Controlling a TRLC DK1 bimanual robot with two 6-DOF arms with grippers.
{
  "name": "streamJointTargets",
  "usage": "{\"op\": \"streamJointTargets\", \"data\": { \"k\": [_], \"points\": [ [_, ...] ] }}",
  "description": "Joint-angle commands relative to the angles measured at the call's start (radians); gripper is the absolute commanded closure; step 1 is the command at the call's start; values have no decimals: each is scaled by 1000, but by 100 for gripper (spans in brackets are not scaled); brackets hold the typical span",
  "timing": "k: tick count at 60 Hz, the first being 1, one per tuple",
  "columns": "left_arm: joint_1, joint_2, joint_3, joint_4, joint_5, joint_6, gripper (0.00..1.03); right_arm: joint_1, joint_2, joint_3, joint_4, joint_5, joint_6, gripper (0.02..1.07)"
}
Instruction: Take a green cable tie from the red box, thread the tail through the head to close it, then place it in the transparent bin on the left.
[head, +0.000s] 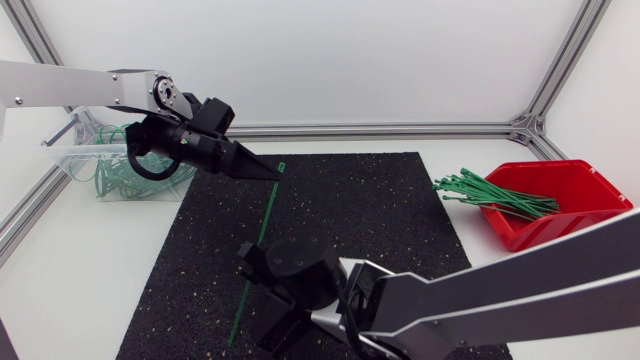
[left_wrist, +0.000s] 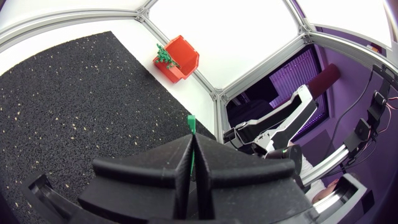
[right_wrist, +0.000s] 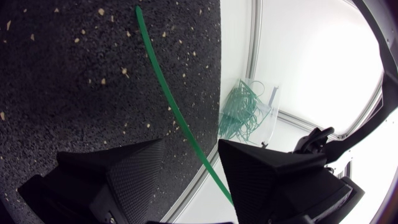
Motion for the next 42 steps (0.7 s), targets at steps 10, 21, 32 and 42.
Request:
{"op": "streamJointTargets", "data": {
  "k": [10, 21, 32, 42],
  "points": [
    [-5, 43, 13, -8, 13, 28, 100, 26, 63, -26, 27, -51, -21, 48],
    [-7, 49, 13, -12, 13, 28, 100, 52, 103, -19, 50, -88, -18, 48],
    [-3, 52, 9, -12, 13, 28, 100, 73, 161, -9, 87, -108, -10, 48],
    [0, 54, 16, -12, 13, 28, 100, 78, 158, -4, 89, -119, -4, 56]
  ]
}}
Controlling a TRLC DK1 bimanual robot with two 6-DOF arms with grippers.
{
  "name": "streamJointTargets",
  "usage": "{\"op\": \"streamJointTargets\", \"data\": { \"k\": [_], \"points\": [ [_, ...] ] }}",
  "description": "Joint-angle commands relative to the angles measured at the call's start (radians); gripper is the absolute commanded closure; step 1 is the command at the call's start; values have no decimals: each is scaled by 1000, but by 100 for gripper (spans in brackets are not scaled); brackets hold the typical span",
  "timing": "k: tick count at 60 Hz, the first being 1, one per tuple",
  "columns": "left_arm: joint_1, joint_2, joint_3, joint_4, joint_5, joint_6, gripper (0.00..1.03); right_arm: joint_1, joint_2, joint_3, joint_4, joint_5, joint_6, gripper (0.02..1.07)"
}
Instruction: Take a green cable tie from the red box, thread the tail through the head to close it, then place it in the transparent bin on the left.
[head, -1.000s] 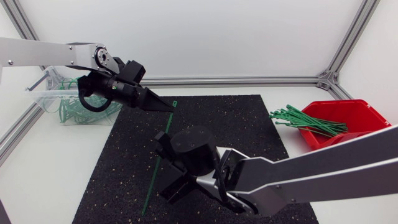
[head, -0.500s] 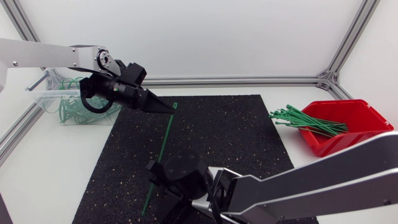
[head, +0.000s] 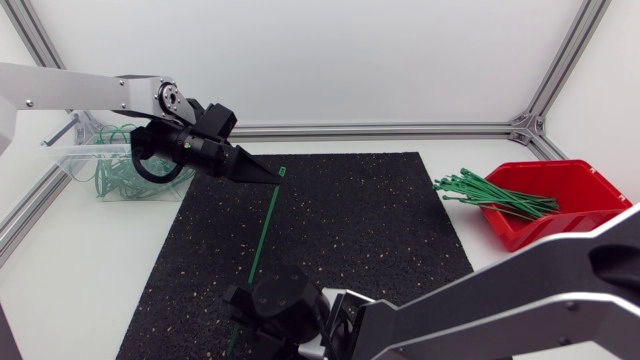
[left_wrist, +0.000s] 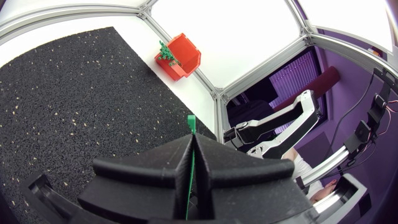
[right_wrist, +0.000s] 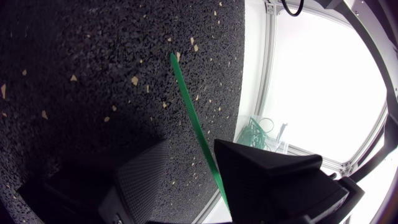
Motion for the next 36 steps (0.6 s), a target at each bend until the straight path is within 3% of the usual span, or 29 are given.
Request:
{"op": "streamJointTargets", "data": {
  "k": [1, 8, 25, 29, 36],
  "points": [
    [0, 29, 17, -12, 13, 26, 100, 13, 20, 4, 12, -11, -1, 57],
    [7, 41, 31, -14, 13, 25, 100, 22, 6, -7, 12, -14, 7, 57],
    [11, 45, 39, -15, 12, 23, 100, 56, -38, -30, 9, -16, 34, 72],
    [10, 39, 34, -17, 12, 23, 100, 59, -48, -33, 8, -17, 41, 81],
    [10, 35, 29, -17, 12, 23, 100, 57, -49, -39, 6, -17, 45, 89]
  ]
}}
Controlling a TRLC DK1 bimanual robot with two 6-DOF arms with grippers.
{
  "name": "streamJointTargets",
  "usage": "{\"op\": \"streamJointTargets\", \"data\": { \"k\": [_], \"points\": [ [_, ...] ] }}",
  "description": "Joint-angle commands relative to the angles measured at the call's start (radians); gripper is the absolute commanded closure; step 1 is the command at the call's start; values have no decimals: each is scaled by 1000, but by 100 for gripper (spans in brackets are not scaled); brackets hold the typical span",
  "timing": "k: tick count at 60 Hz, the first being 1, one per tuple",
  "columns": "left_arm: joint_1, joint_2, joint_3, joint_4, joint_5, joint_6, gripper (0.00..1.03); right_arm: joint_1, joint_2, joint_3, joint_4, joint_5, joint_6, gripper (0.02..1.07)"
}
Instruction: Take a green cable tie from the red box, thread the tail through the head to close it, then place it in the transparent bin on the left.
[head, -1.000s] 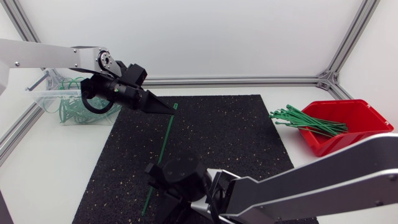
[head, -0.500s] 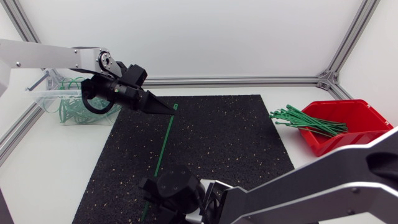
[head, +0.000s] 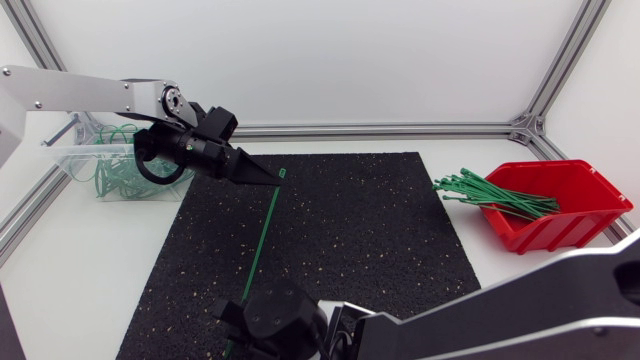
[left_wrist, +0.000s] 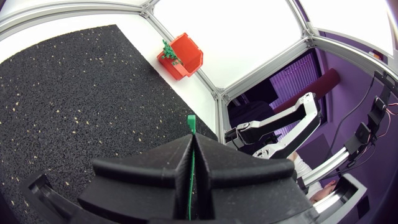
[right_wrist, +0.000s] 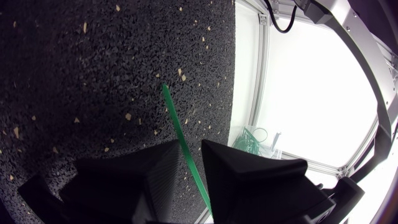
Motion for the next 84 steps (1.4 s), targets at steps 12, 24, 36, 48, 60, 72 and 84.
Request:
{"op": "streamJointTargets", "data": {
  "k": [12, 24, 36, 48, 60, 72, 84],
  "points": [
    [3, 7, 15, -17, 12, 25, 100, 9, -21, -38, 7, -6, 38, 97],
    [5, -10, -7, -15, 12, 37, 100, 7, -42, -6, -22, -18, 104, 101],
    [2, -51, -46, -14, 10, 57, 100, -20, -78, 115, -227, -61, 268, 101],
    [3, -110, -88, 5, 12, 64, 100, -92, -81, 307, -563, -190, 540, 101],
    [3, -205, -146, 19, 15, 64, 100, -191, -75, 447, -847, -391, 770, 101],
    [-4, -280, -195, 25, 20, 51, 100, -269, -145, 550, -1175, -617, 909, 101],
    [-12, -332, -252, 89, 21, 32, 100, -330, -174, 566, -1293, -741, 1020, 101]
  ]
}}
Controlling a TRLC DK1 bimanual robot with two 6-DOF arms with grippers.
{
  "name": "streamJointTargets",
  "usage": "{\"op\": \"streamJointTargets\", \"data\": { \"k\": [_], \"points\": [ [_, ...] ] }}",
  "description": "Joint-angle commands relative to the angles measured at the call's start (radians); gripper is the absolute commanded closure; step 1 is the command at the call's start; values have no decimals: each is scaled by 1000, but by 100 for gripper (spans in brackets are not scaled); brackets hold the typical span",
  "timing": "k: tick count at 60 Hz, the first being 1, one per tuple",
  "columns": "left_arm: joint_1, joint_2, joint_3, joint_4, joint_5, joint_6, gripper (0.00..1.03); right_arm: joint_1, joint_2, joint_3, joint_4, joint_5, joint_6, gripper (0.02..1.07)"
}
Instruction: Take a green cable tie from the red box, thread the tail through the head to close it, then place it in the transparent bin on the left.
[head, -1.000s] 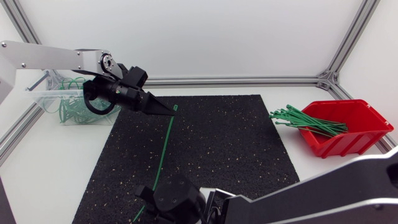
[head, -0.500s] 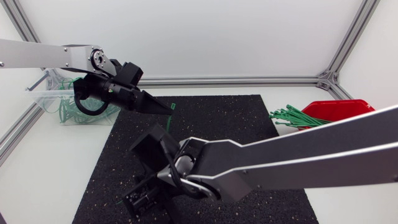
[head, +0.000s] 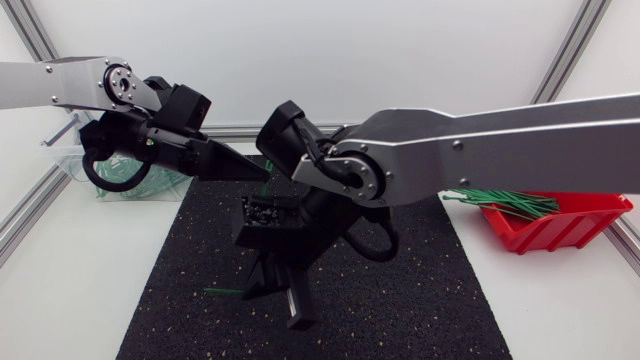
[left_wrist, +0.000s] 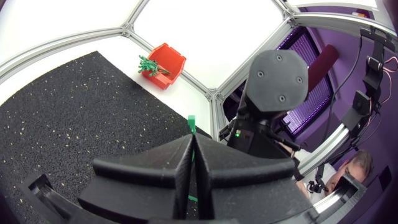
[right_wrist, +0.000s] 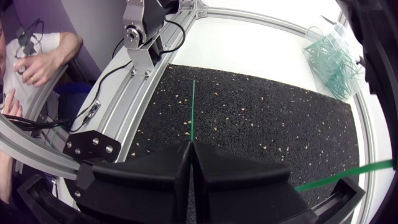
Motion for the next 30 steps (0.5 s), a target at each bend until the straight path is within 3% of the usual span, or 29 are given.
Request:
{"op": "streamJointTargets", "data": {
  "k": [1, 12, 19, 24, 27, 30],
  "points": [
    [-11, -24, -46, 29, 12, -5, 100, -17, -26, -5, -33, -28, 64, 101],
    [-20, -37, -115, 228, 10, -108, 100, -43, -53, -46, -31, -57, 113, 101],
    [-26, -61, -188, 414, -11, -206, 100, -51, -64, -64, -42, -57, 190, 101],
    [-45, -103, -282, 662, -74, -373, 100, -65, -67, -72, -76, -57, 229, 101],
    [-65, -142, -374, 917, -128, -551, 100, -77, -69, -81, -83, -57, 245, 101],
    [-72, -165, -426, 1073, -134, -671, 100, -91, -72, -86, -96, -57, 259, 101]
  ]
}}
